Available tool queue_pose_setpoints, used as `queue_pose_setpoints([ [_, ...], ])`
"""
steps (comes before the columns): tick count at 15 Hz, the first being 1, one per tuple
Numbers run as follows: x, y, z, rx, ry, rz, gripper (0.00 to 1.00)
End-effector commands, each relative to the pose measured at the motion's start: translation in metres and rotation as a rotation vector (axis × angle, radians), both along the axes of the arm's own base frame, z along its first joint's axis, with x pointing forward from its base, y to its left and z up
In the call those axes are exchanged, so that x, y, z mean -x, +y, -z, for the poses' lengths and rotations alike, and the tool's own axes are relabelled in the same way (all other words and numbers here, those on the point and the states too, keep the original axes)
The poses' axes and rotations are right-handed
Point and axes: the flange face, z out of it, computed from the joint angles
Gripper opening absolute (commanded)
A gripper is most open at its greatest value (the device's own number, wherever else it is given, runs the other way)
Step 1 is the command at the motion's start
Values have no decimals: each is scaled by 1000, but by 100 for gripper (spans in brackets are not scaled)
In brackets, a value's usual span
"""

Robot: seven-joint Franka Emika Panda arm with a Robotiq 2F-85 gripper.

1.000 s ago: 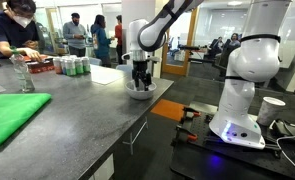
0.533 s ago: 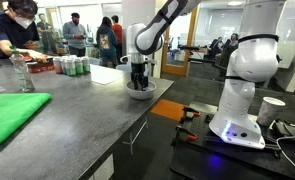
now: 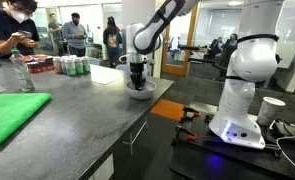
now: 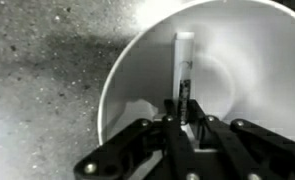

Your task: Put the marker on the counter

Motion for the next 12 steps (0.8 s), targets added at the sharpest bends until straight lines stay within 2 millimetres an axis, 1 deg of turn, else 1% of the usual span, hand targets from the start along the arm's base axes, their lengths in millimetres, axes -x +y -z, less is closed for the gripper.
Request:
queue_pose_setpoints([
  [1, -5, -3, -2, -24, -3, -3, 0],
  [2, -5, -3, -5, -24, -3, -3, 4],
  [5, -3, -4, -18, -27, 36, -15, 5],
  [7, -2, -4, -32, -28, 71, -27, 5],
  [10, 2, -5, -60, -49, 103, -66, 5],
  [12, 5, -6, -86, -74, 101, -112, 5],
])
